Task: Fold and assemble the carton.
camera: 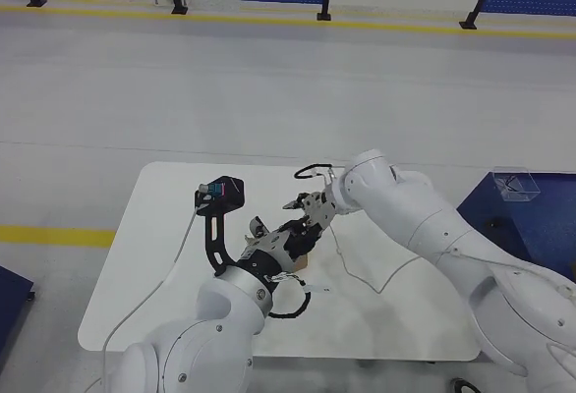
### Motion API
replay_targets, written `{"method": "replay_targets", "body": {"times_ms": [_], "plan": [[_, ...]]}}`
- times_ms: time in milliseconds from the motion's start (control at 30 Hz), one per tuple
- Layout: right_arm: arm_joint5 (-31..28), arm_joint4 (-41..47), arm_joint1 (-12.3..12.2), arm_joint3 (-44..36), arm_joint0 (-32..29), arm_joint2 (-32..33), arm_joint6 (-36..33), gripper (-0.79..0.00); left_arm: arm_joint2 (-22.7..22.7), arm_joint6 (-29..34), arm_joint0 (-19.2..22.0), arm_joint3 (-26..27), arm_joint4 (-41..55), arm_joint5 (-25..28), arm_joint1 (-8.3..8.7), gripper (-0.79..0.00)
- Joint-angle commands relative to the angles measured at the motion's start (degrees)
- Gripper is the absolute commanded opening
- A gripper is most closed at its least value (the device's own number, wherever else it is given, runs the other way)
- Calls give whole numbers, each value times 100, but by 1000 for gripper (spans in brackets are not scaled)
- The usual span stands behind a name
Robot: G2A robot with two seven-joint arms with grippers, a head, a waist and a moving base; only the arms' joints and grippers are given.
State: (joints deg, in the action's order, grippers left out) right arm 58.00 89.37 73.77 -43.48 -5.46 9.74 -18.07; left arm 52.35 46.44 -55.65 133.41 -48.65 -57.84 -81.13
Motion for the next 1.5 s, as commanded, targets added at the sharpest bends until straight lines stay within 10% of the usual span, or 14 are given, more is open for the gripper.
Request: {"method": "replay_targets", "body": {"times_ms": [0,67,167,367,500,800,933,967,1300,1467], "plan": [[0,150,-156,-151,131,0,-96,-179,0,0,0,0,0,0,0,0],[0,155,-345,-344,328,9,-307,-280,0,0,0,0,0,0,0,0],[-757,-709,-686,-974,508,143,-918,-763,0,0,0,0,0,0,0,0],[-5745,-3081,-1452,-1208,-203,383,-3316,-785,0,0,0,0,0,0,0,0],[-8270,-3613,-1700,-893,-827,711,-3430,-785,0,0,0,0,0,0,0,0],[-11059,-4360,-1548,-140,-1458,1055,-2966,-785,0,0,0,0,0,0,0,0],[-11242,-4283,-1427,88,-1587,1093,-2820,-785,0,0,0,0,0,0,0,0],[-11242,-4283,-1427,88,-1587,1093,-2820,-6,0,0,0,0,0,0,0,0],[-11242,-4283,-1427,88,-1587,1093,-2820,0,-9,-19,-17,12,23,55,-1,0],[-11242,-4283,-1427,88,-1587,1093,-2820,0,-819,-1982,-599,-482,-721,794,-66,0]]}}
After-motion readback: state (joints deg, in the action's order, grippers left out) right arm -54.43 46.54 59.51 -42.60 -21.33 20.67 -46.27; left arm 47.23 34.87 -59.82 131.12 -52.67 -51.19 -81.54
